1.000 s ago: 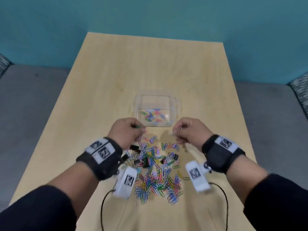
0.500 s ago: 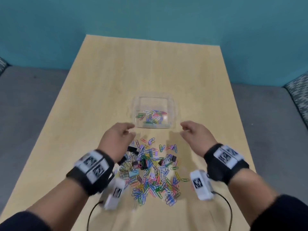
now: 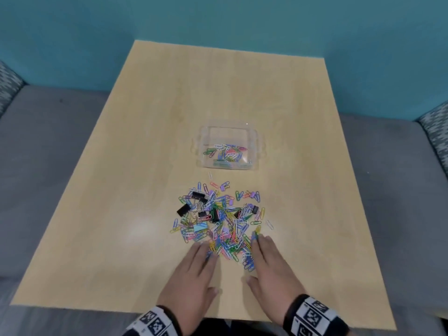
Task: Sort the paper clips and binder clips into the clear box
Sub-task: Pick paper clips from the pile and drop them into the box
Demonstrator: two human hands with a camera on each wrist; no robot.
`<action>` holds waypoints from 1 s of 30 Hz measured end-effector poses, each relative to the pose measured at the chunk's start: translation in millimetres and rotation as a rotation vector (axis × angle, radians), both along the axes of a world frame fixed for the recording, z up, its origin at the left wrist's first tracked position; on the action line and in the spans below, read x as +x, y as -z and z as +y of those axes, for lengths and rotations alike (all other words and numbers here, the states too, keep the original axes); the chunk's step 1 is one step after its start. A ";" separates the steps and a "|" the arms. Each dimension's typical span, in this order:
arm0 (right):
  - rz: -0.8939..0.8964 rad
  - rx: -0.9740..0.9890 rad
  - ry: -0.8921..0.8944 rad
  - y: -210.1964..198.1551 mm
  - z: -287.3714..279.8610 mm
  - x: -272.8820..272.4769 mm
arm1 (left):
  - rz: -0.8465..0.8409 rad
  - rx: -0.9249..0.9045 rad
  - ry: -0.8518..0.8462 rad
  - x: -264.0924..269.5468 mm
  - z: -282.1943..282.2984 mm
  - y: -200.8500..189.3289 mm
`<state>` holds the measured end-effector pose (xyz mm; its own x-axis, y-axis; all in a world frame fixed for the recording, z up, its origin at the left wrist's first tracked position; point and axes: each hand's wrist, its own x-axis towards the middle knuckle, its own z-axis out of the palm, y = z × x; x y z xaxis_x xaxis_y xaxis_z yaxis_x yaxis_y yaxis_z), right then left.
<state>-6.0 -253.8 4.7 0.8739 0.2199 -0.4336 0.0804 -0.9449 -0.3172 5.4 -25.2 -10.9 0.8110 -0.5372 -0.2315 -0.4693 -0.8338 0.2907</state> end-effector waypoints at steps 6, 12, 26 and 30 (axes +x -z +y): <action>-0.073 0.034 0.158 -5.0 -7.7 -5.0 | -0.002 -0.046 -0.333 4.8 17.3 -7.4; -0.019 -0.058 0.248 -14.5 5.5 0.5 | 0.058 -0.021 -0.338 13.1 8.4 -3.6; -0.213 -0.052 -0.060 5.9 30.1 40.8 | -0.079 -0.034 -0.083 47.2 -32.6 8.0; -0.181 -0.069 -0.081 3.6 21.2 45.2 | -0.064 -0.055 -0.092 51.1 -25.7 10.5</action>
